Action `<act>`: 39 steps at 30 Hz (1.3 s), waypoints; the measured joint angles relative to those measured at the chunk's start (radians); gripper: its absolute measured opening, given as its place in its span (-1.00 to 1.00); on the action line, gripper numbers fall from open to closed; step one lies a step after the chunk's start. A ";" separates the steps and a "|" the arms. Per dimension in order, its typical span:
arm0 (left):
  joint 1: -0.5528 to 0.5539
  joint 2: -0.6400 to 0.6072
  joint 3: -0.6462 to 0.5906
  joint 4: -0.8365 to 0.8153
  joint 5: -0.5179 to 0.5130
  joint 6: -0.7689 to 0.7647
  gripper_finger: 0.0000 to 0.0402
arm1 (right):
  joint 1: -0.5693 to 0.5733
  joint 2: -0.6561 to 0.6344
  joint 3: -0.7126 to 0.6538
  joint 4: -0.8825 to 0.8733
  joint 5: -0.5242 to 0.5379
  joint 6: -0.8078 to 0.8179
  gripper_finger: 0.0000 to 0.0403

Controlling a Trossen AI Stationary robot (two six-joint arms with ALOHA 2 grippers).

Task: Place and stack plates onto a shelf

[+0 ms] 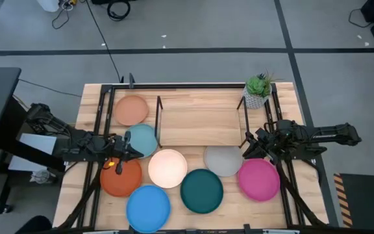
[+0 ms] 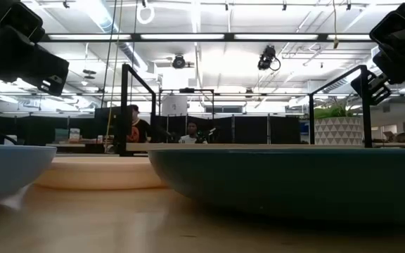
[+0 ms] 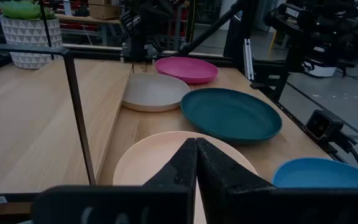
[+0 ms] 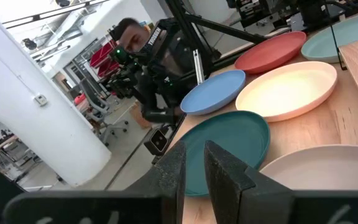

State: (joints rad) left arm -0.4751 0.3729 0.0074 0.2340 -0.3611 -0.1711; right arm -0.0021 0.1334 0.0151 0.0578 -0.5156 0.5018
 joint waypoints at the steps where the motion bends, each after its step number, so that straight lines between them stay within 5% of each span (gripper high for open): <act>1: 0.000 0.000 0.000 0.000 0.000 0.000 -0.92 | 0.000 0.000 0.000 0.000 0.000 0.000 -0.68; 39: 0.000 0.000 0.000 0.008 0.000 0.025 -0.92 | 0.000 0.000 0.000 0.000 0.000 0.000 -0.68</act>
State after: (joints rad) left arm -0.4751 0.3729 0.0077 0.2423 -0.3614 -0.1459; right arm -0.0021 0.1333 0.0151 0.0578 -0.5156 0.5018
